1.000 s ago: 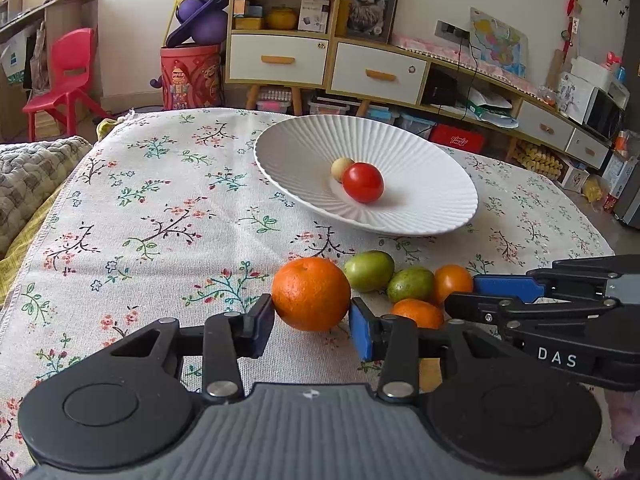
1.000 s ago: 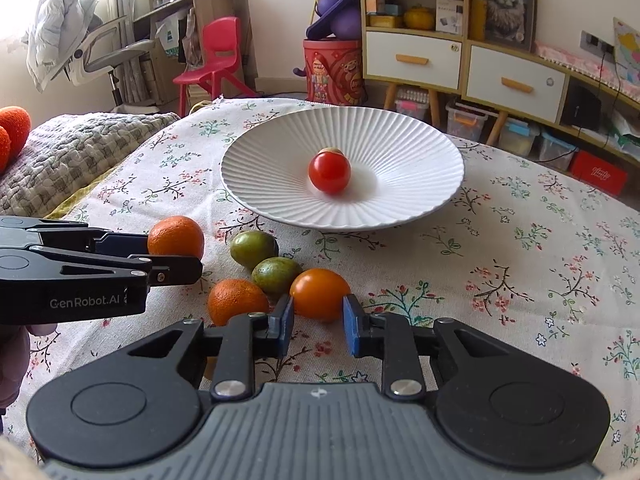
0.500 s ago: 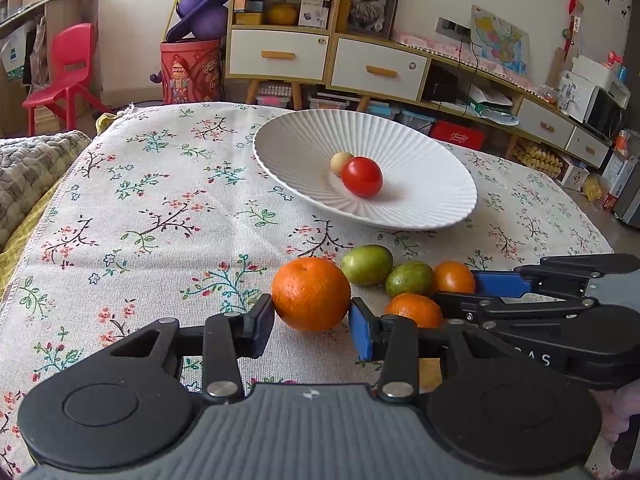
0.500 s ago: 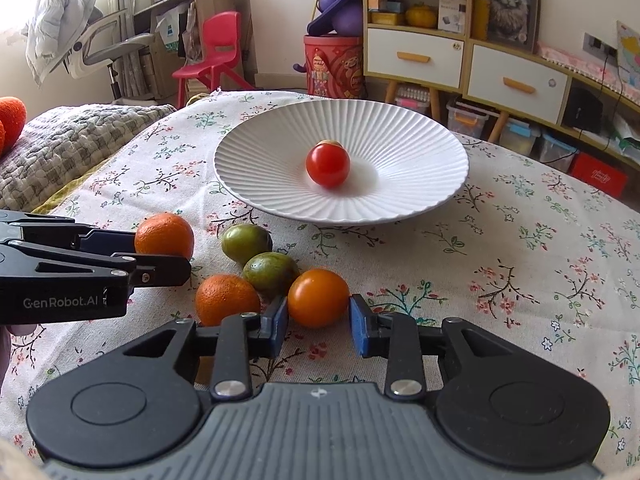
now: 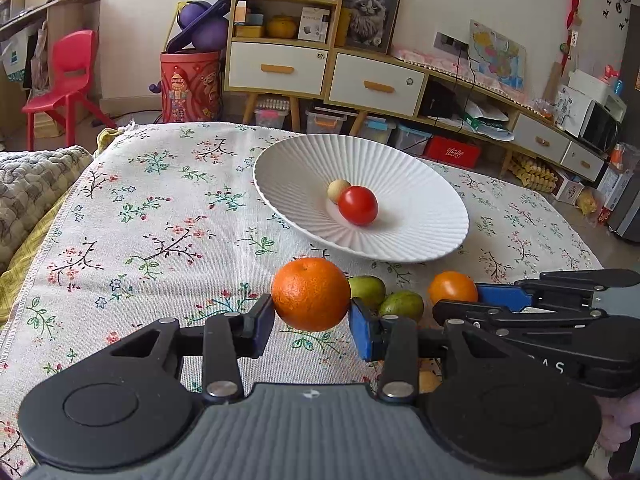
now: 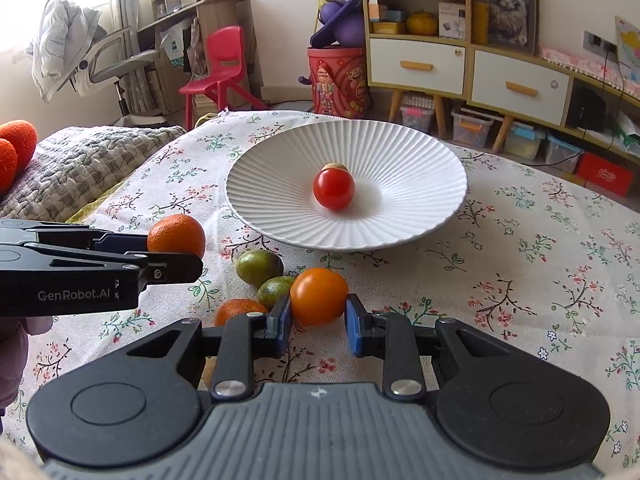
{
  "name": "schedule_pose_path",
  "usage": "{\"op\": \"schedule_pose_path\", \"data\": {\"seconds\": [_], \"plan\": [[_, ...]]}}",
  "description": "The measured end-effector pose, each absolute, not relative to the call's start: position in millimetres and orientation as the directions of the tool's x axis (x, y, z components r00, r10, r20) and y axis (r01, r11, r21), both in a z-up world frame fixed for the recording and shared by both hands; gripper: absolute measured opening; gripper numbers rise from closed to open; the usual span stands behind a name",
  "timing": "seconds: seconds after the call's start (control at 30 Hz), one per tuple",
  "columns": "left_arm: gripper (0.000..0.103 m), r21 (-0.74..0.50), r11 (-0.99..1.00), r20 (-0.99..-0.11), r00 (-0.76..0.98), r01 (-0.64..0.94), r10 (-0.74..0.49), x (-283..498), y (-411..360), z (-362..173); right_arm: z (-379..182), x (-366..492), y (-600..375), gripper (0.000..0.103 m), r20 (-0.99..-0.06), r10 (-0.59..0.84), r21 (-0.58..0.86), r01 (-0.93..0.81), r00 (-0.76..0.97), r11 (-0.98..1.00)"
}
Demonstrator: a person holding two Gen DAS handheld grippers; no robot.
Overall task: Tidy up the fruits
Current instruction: 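Carry the orange and tangerine into the white bowl and open both tools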
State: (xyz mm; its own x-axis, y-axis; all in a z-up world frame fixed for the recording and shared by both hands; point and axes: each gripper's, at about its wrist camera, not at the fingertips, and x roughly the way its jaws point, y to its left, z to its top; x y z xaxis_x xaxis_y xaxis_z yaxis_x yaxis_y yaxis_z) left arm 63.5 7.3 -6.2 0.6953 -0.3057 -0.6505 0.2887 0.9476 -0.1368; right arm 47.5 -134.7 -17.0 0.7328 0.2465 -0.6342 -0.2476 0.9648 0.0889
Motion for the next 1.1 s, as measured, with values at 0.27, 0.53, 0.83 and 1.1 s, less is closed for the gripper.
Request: {"op": "schedule_pose_path", "data": {"seconds": [0.27, 0.53, 0.83, 1.1], "plan": [[0.027, -0.144, 0.946, -0.63, 0.711, 0.29, -0.314, 75, -1, 6, 0, 59, -144, 0.025, -0.591, 0.228, 0.099, -0.211, 0.774, 0.972], [0.027, -0.141, 0.945, -0.637, 0.704, 0.294, -0.314, 97, -17, 5, 2, 85, -155, 0.025, -0.579, 0.193, 0.125, -0.147, 0.792, 0.981], [0.027, -0.135, 0.932, -0.625, 0.702, 0.335, -0.343, 117, -35, -1, -6, 104, -160, 0.025, -0.586, 0.183, 0.094, -0.158, 0.789, 0.983], [0.027, -0.149, 0.935, -0.64, 0.69, 0.321, -0.338, 130, -40, -9, -11, 112, -165, 0.025, -0.602, 0.19, 0.086, -0.174, 0.776, 0.981]]}}
